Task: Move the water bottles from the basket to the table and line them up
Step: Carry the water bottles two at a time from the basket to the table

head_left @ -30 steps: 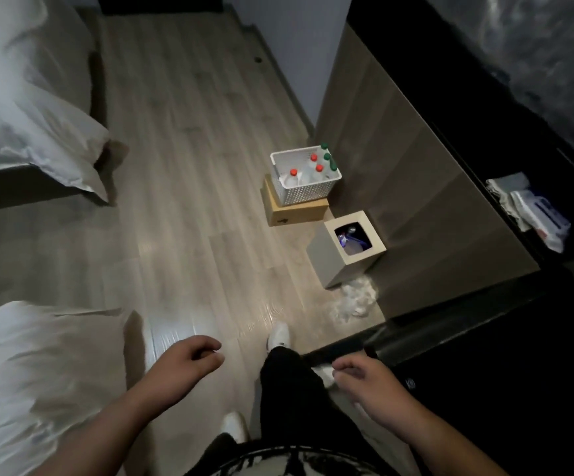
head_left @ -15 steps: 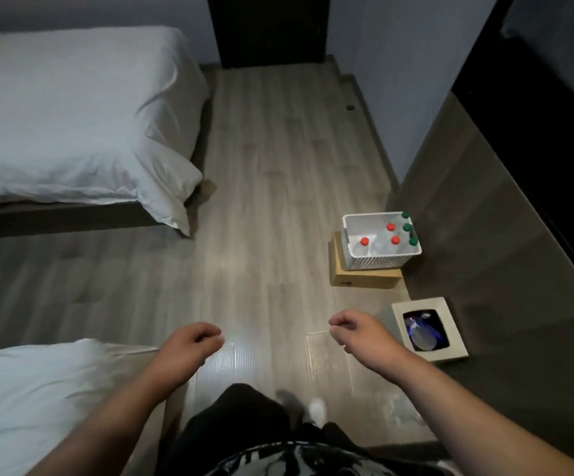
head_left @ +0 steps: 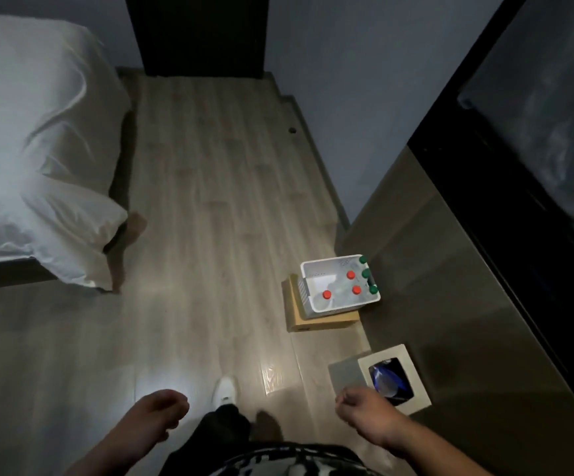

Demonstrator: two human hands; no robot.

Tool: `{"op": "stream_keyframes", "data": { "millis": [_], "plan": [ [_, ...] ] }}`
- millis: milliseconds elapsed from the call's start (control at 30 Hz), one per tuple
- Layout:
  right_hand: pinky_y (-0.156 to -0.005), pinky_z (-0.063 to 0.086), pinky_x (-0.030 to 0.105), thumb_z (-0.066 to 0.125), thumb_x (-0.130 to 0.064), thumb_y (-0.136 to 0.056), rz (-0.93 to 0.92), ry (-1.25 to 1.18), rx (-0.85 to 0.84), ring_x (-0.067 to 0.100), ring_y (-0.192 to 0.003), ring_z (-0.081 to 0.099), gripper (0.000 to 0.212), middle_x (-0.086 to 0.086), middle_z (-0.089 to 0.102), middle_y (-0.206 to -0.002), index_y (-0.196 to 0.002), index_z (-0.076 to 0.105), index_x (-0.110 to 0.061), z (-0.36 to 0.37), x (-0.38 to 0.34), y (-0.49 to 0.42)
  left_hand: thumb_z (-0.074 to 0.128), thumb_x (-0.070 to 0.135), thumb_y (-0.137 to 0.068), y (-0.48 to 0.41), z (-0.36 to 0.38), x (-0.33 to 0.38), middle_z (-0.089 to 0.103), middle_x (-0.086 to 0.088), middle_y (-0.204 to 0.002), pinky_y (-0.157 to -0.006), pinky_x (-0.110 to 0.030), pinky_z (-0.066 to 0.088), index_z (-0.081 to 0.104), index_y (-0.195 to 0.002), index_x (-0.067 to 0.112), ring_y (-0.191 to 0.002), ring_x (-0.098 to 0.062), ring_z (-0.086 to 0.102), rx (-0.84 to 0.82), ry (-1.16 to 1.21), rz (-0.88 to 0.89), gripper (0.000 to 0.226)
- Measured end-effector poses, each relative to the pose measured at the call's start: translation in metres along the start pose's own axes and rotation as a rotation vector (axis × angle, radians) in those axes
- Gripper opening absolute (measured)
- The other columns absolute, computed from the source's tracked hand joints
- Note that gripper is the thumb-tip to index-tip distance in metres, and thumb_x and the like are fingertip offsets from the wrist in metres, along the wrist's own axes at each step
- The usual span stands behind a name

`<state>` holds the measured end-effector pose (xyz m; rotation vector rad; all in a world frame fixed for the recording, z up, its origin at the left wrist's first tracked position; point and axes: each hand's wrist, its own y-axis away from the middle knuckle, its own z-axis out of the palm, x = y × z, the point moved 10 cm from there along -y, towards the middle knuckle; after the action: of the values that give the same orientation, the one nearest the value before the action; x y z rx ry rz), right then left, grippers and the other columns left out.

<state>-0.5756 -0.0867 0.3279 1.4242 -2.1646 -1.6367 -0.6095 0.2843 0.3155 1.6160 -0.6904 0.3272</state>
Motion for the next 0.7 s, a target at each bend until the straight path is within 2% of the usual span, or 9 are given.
{"op": "stream_keyframes", "data": {
  "millis": [67, 100, 200, 267, 367, 500, 600, 700],
  "plan": [
    [-0.06, 0.045, 0.026, 0.06, -0.019, -0.083, -0.013, -0.071, 0.082, 0.007, -0.059, 0.052, 0.017, -0.009, 0.059, -0.055, -0.067, 0.063, -0.022, -0.026, -0.025, -0.019, 0.072, 0.022, -0.078, -0.03, -0.004, 0.044, 0.061, -0.007, -0.074, -0.067, -0.03, 0.04, 0.068, -0.084, 0.005, -0.071, -0.019, 0.054, -0.058, -0.088, 0.075, 0.018],
    [-0.059, 0.041, 0.025, 0.06, -0.015, -0.084, -0.02, -0.139, 0.125, 0.007, -0.058, 0.051, 0.022, -0.01, 0.059, -0.052, -0.064, 0.063, -0.022, -0.038, -0.036, -0.027, 0.068, 0.02, -0.084, -0.045, -0.005, 0.07, 0.059, -0.007, -0.075, -0.068, -0.03, 0.04, 0.066, -0.082, 0.005, -0.072, -0.019, 0.054, -0.088, -0.15, 0.126, 0.015],
    [-0.061, 0.038, 0.024, 0.061, -0.015, -0.083, -0.005, -0.281, 0.209, 0.007, -0.058, 0.051, 0.022, -0.011, 0.059, -0.054, -0.064, 0.065, -0.026, -0.056, -0.05, -0.04, 0.063, 0.03, -0.079, -0.078, -0.007, 0.145, 0.054, -0.001, -0.071, -0.067, -0.03, 0.041, 0.061, -0.074, 0.008, -0.068, -0.017, 0.05, -0.138, -0.296, 0.219, 0.023],
    [-0.064, 0.041, 0.024, 0.062, -0.018, -0.083, 0.015, -0.304, 0.201, 0.006, -0.062, 0.053, 0.016, -0.01, 0.06, -0.061, -0.068, 0.065, -0.024, -0.057, -0.047, -0.044, 0.064, 0.026, -0.084, -0.1, -0.007, 0.182, 0.056, -0.002, -0.072, -0.067, -0.031, 0.042, 0.064, -0.077, 0.008, -0.07, -0.018, 0.051, -0.139, -0.346, 0.223, 0.019],
    [-0.065, 0.041, 0.025, 0.059, -0.016, -0.086, 0.063, -0.345, 0.172, 0.01, -0.065, 0.051, 0.019, -0.008, 0.057, -0.067, -0.068, 0.059, -0.021, -0.06, -0.033, -0.055, 0.063, 0.027, -0.078, -0.135, 0.003, 0.221, 0.061, -0.008, -0.079, -0.069, -0.034, 0.043, 0.067, -0.085, 0.006, -0.076, -0.022, 0.054, -0.181, -0.386, 0.215, 0.023],
    [-0.062, 0.041, 0.025, 0.059, -0.013, -0.085, 0.175, -0.436, 0.204, 0.012, -0.064, 0.051, 0.015, -0.004, 0.057, -0.068, -0.071, 0.06, -0.02, -0.074, 0.003, -0.078, 0.061, 0.013, -0.09, -0.173, 0.035, 0.245, 0.067, -0.021, -0.101, -0.075, -0.034, 0.046, 0.067, -0.094, 0.011, -0.084, -0.025, 0.059, -0.228, -0.457, 0.127, 0.007],
    [-0.062, 0.04, 0.025, 0.06, -0.011, -0.085, 0.213, -0.479, 0.187, 0.014, -0.063, 0.051, 0.019, -0.002, 0.057, -0.065, -0.067, 0.059, -0.019, -0.089, 0.011, -0.108, 0.065, 0.019, -0.089, -0.188, 0.067, 0.275, 0.067, -0.018, -0.098, -0.071, -0.031, 0.046, 0.066, -0.095, 0.013, -0.083, -0.022, 0.058, -0.262, -0.506, 0.111, 0.009],
    [-0.053, 0.037, 0.019, 0.057, -0.009, -0.088, 0.215, -0.444, 0.189, 0.012, -0.061, 0.05, 0.017, 0.001, 0.057, -0.068, -0.072, 0.06, -0.015, -0.117, -0.003, -0.139, 0.07, 0.029, -0.08, -0.205, 0.097, 0.317, 0.065, -0.007, -0.094, -0.072, -0.029, 0.046, 0.066, -0.094, 0.015, -0.084, -0.019, 0.059, -0.302, -0.586, 0.135, 0.02]
  ]
}}
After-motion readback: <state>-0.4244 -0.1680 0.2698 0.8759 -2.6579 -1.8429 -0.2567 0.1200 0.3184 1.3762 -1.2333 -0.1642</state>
